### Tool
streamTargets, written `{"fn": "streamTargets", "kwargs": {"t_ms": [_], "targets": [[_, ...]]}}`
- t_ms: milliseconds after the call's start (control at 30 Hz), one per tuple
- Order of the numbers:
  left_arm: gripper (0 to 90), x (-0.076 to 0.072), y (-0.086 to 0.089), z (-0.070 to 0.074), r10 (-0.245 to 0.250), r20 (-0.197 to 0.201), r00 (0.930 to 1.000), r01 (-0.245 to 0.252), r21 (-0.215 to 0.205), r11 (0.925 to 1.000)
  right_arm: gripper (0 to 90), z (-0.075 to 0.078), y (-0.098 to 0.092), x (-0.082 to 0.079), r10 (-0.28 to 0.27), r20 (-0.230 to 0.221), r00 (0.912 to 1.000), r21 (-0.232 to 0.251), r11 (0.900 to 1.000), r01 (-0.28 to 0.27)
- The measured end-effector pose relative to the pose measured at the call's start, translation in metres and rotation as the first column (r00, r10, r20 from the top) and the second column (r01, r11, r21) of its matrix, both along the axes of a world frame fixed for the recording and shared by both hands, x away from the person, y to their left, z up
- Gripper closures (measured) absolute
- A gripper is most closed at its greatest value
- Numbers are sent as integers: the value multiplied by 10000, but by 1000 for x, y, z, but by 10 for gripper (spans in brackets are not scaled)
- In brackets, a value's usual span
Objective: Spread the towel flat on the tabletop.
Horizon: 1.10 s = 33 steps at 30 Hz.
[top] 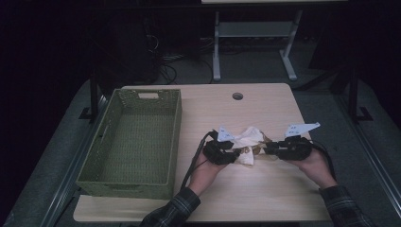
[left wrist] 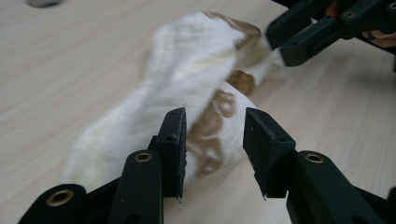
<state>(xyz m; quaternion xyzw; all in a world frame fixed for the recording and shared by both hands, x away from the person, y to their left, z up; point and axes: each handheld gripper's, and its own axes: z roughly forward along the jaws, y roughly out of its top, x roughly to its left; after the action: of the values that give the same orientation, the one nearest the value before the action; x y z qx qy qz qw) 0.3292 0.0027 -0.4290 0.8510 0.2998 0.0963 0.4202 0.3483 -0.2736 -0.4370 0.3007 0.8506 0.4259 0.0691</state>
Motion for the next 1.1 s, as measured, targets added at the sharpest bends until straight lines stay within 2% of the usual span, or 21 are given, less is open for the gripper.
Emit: {"fn": "streamTargets", "kwargs": {"t_ms": [300,467,533,600,700,867,1000,1100], "targets": [[554,-4,-29,-21,-631,-120,9979,635,439,9970,668,-10,16,5,240,16,9997,-401,9989,-239],[507,-1,-43,-32,-714,19,9974,708,1028,9922,645,-14,21,9,316,132,9994,-743,9968,-306],[506,1,-45,-38,-700,-36,9975,699,1243,9898,646,-17,23,10,309,5,9995,-844,9960,-307],[538,2,-45,-39,-639,83,9979,622,1329,9892,667,-21,24,12,273,-107,9996,-1035,9942,-283],[661,3,-43,-39,-575,15,9983,567,1454,9877,736,-25,25,13,307,-270,9992,-1303,9909,-340],[840,9,-36,-37,-634,-400,9972,678,1228,9901,863,-27,24,14,279,-238,9993,-1415,9895,-310],[863,8,-29,-28,-661,-465,9967,700,886,9936,870,-22,20,13,226,-148,9996,-1205,9924,-243],[864,6,-20,-16,-597,-285,9978,610,488,9969,870,-15,15,10,101,-51,9999,-955,9954,-105]]}}
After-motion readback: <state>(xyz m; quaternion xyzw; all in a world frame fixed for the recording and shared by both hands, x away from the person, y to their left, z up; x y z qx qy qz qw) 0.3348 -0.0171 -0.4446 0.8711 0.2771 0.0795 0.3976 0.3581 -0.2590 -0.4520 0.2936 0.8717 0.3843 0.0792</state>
